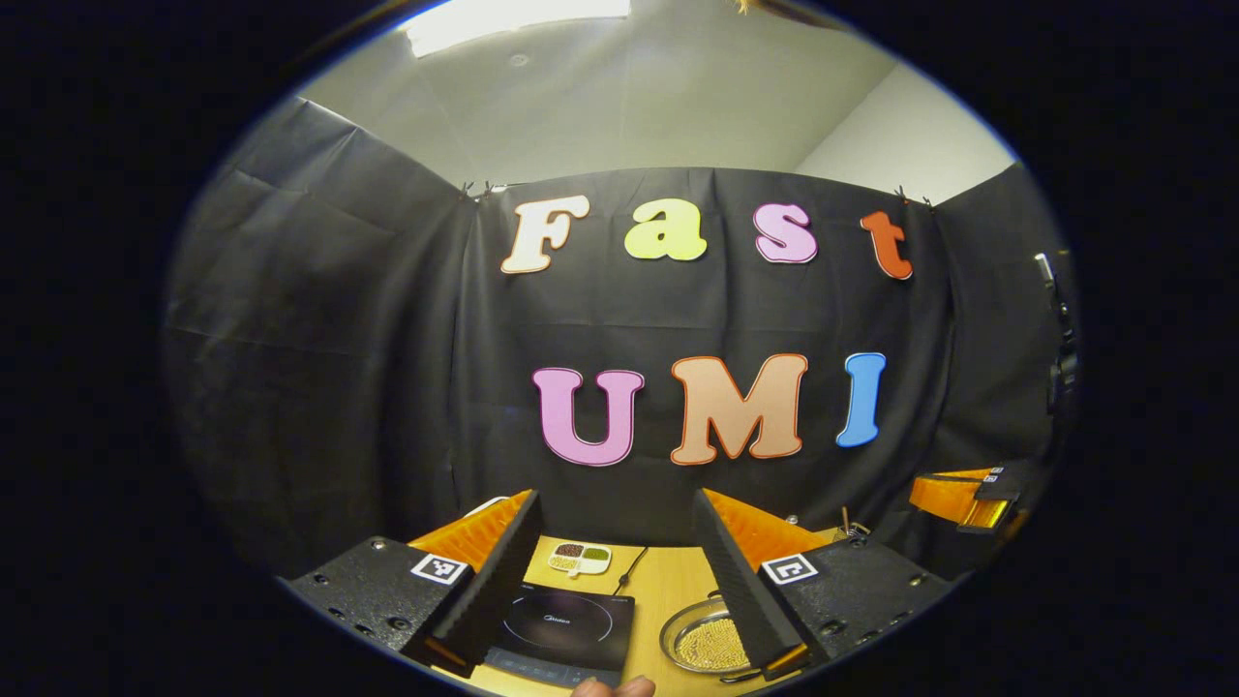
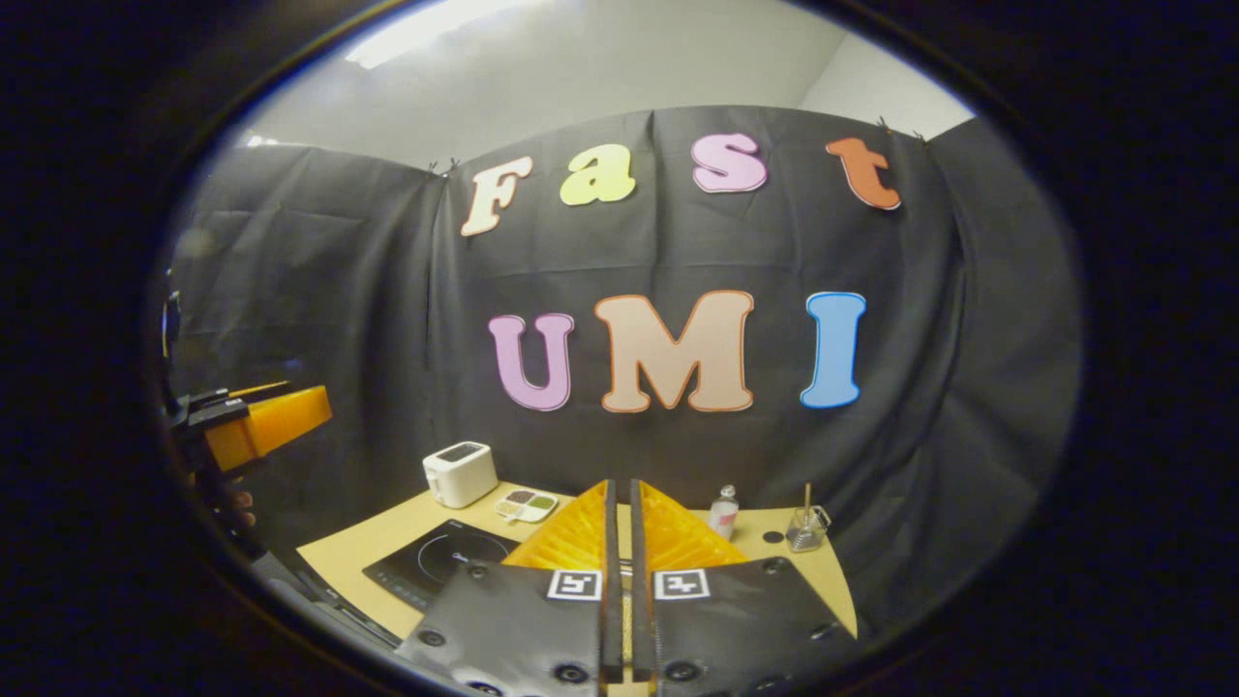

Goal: First push the handle of the pot to place it horizontally, then grasp the pot with both hands and set it on the induction cooktop.

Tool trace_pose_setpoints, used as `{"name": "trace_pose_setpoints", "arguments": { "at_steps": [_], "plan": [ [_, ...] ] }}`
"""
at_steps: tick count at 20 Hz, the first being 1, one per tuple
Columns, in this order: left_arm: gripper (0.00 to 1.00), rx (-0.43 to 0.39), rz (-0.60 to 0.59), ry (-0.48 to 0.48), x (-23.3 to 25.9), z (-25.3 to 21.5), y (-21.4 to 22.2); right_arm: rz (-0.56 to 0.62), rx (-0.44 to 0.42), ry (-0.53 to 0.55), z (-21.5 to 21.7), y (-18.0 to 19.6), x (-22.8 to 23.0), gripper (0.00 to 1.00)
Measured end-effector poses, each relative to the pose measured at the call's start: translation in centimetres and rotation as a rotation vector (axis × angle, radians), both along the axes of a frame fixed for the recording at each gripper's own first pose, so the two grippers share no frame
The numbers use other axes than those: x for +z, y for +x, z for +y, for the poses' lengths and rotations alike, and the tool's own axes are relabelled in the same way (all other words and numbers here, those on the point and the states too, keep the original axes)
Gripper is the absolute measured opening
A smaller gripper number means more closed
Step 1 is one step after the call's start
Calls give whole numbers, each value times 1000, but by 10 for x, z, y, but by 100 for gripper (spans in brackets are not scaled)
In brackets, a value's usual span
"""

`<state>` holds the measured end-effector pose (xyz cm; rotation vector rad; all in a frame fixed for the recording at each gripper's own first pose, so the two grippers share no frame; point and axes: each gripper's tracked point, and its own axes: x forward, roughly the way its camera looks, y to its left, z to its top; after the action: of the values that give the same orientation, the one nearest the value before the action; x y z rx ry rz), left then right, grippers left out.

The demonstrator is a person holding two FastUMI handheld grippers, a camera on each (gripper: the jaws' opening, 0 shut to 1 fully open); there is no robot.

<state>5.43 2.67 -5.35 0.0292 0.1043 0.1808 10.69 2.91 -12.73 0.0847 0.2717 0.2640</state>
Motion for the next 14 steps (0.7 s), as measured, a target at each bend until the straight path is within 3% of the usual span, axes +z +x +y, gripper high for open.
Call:
{"name": "trace_pose_setpoints", "arguments": {
  "at_steps": [1,3,7,11,14],
  "plan": [
    [95,14,-1,13,1,-3,3,8,7,25,0,7,-5,0],
    [90,41,8,21,-2,-11,5,60,84,51,10,15,-29,0],
    [91,68,33,24,-13,-16,8,111,184,60,22,10,-55,0],
    [92,69,41,50,-16,-2,10,247,213,100,42,1,-100,3],
    [92,69,39,38,-23,14,5,299,219,68,61,-5,-126,3]
  ]
}}
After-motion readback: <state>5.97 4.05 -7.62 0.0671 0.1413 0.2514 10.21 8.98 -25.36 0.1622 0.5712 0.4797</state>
